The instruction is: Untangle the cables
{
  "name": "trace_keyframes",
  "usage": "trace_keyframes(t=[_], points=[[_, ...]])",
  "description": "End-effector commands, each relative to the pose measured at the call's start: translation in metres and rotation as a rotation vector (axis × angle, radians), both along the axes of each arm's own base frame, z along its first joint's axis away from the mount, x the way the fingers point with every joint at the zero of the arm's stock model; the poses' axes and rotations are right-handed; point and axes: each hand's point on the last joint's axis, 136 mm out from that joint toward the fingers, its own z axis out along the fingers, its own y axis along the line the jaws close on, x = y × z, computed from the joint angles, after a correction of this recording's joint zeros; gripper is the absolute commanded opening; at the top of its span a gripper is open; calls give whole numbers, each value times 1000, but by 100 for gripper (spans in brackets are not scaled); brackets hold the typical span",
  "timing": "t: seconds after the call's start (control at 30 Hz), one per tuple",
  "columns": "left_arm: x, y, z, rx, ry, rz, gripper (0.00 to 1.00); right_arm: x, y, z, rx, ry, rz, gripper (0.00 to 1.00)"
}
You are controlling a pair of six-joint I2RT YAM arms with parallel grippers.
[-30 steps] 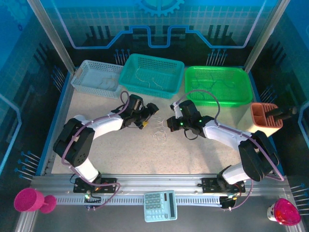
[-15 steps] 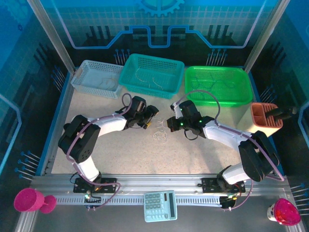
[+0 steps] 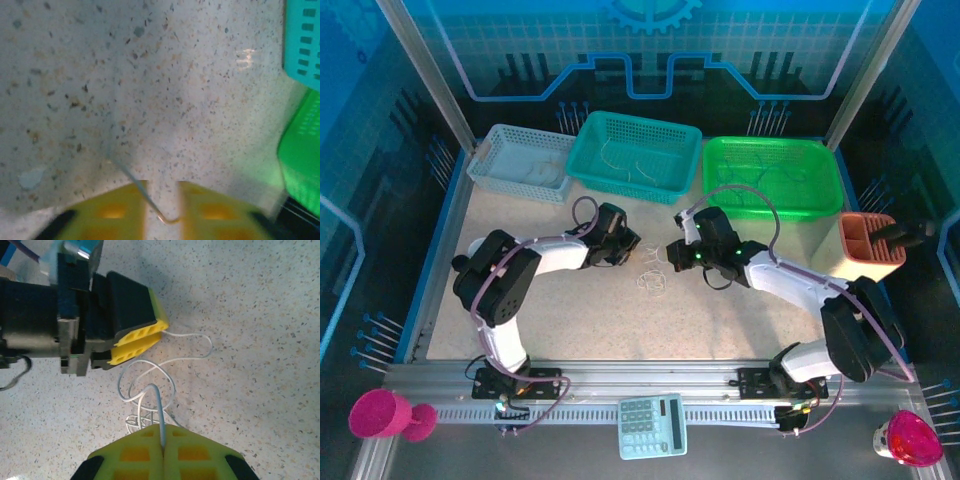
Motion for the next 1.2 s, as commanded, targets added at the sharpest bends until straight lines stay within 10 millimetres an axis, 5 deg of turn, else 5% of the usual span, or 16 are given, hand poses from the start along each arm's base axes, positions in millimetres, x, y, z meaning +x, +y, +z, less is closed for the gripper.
trace_keyframes(t=[0.0,0.2,0.53,0.67,0.87,1.17], points=[[21,-3,14,11,-78,8,0,-4,-4,15,25,-31,3,0],[42,15,79,72,-269,-17,0,-12,-14,25,19,-59,-14,0],[48,50,280,150,-722,-77,0,-9,-34,-2,-23,-32,-88,0],[47,64,345,110,-843,-54,0,-9,-34,-14,-19,-9,-102,0],[46,63,414,42,-985,-60,0,-12,-34,-28,-14,25,-120,0],[52,38,475,-69,-1098,-151,0,-15,-24,-42,-8,54,-125,0]])
